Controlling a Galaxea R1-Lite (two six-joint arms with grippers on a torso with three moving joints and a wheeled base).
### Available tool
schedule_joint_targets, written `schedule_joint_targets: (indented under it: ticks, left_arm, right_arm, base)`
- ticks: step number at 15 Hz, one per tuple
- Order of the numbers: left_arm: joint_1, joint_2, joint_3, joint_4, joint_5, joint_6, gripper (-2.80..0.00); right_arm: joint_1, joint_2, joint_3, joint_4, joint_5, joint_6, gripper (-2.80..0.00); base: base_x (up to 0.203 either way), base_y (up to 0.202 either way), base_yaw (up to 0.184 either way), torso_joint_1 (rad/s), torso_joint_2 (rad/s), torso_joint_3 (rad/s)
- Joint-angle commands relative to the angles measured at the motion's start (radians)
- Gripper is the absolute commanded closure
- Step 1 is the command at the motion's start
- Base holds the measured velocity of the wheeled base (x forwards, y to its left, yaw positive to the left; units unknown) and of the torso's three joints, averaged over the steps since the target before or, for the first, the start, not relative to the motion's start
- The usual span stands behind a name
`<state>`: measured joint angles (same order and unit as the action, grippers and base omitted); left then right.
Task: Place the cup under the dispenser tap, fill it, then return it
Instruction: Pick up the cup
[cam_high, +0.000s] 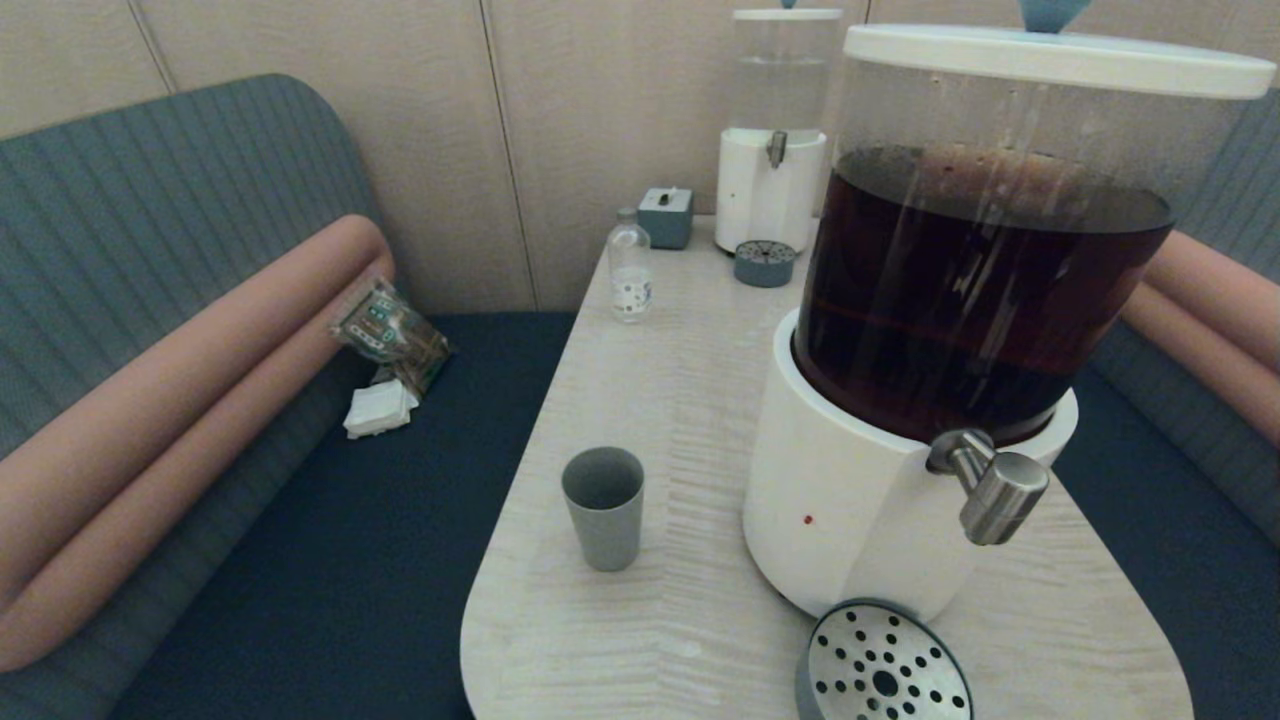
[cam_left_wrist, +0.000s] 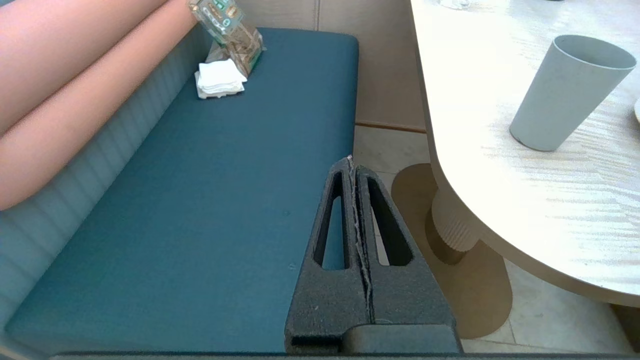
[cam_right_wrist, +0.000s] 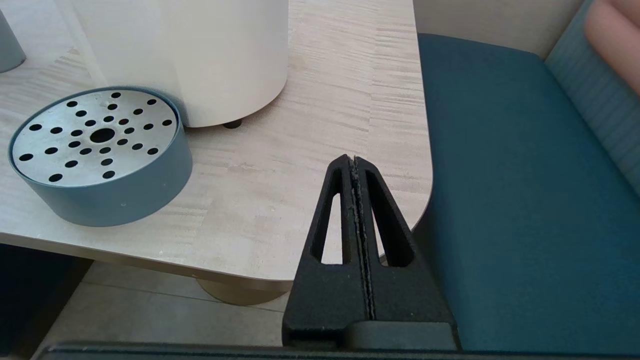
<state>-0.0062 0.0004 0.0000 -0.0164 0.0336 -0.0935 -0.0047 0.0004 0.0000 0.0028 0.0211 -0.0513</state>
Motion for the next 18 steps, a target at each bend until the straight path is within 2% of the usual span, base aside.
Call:
schedule_joint_targets:
  ticks: [1, 18]
  left_arm:
    - [0.000, 0.001, 0.000, 0.000, 0.000, 0.000, 0.00]
    - [0.000, 0.001, -0.005, 0.009, 0.002, 0.008, 0.00]
  right_arm:
    - [0.000, -0.002, 0.009, 0.000, 0.000, -0.001, 0.00]
    - [-0.001, -0.002, 0.009, 0.000, 0.000, -0.001, 0.00]
  base:
    - [0.000, 0.000, 0.000, 0.000, 0.00, 0.000]
    - [0.000, 0.000, 0.000, 0.000, 0.00, 0.000]
